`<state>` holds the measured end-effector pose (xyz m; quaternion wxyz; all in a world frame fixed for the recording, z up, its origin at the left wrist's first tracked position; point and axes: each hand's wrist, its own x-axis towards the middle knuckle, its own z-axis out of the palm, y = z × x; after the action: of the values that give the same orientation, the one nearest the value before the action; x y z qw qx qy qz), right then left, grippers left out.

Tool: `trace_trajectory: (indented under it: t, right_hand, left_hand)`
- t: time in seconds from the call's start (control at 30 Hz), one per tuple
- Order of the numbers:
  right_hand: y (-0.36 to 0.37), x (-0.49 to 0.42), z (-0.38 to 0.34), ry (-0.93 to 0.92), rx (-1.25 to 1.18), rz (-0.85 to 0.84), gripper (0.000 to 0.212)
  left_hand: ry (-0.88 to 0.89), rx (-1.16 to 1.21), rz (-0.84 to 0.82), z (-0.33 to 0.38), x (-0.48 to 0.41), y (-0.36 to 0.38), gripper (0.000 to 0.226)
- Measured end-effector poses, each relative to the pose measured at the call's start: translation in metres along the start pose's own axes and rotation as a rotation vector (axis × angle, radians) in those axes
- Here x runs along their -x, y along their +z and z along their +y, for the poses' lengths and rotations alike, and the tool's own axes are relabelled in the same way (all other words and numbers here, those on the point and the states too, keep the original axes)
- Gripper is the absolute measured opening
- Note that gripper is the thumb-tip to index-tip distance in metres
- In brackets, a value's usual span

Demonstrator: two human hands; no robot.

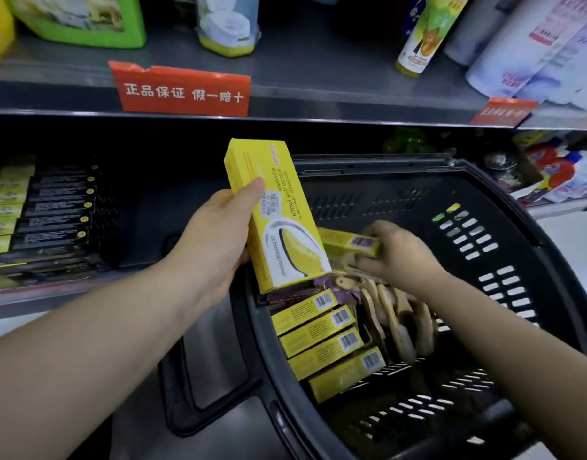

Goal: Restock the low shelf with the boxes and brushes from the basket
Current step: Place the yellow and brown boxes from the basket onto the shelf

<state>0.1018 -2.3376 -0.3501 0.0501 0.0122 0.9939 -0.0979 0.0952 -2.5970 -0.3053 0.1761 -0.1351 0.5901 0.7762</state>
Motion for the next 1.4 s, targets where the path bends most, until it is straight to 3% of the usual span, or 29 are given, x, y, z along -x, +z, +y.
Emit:
trace_trajectory:
  t: [0.17,0.37,0.53,0.63,0.73,0.93,1.0,1.13,1.23,1.4]
  right_hand:
    - [-0.054,0.067,-0.036,-0.031,-0.458,0.315,0.031]
    - [-0.063,0.09,-0.084,-0.474,-0.296,0.444,0.042]
    - [-0.057,0.092,-0.107,-0.639,-0.181,0.388,0.05]
    - [-0.063,0.092,-0.127,-0.54,-0.352,0.306,0.059]
    - [-0.07,0.088,-0.147,-0.455,-0.593,0.306,0.055]
    - [-0.062,0.085,-0.205,-0.534,-0.525,0.103,0.066]
    - [-0.057,0.081,-0.227,-0.521,-0.557,0.055,0.057]
    - [-0.05,0.059,-0.261,-0.213,-0.745,-0.09,0.03]
    - [-0.036,0.035,-0.273,0.067,-0.933,-0.277,0.03]
    - [-0.023,0.01,-0.286,0.256,-1.315,-0.64,0.037]
  left_hand:
    - [0.035,-0.051,0.114,-0.001,0.011,0.011,0.034]
    - [-0.083,0.156,0.035,0.0,0.033,0.02,0.036]
    - [-0.076,0.273,0.071,0.005,0.046,0.003,0.036]
    - [-0.06,0.266,0.137,0.008,0.049,-0.011,0.036]
    - [-0.039,0.274,0.172,0.011,0.053,-0.03,0.037]
    - [0.024,0.322,0.18,0.023,0.067,-0.077,0.051]
    - [0.004,0.268,0.231,0.024,0.069,-0.095,0.052]
    - [-0.073,0.27,0.351,0.015,0.07,-0.135,0.048]
    - [-0.101,0.277,0.424,0.008,0.065,-0.16,0.045]
    - [-0.083,0.252,0.482,0.008,0.052,-0.198,0.042]
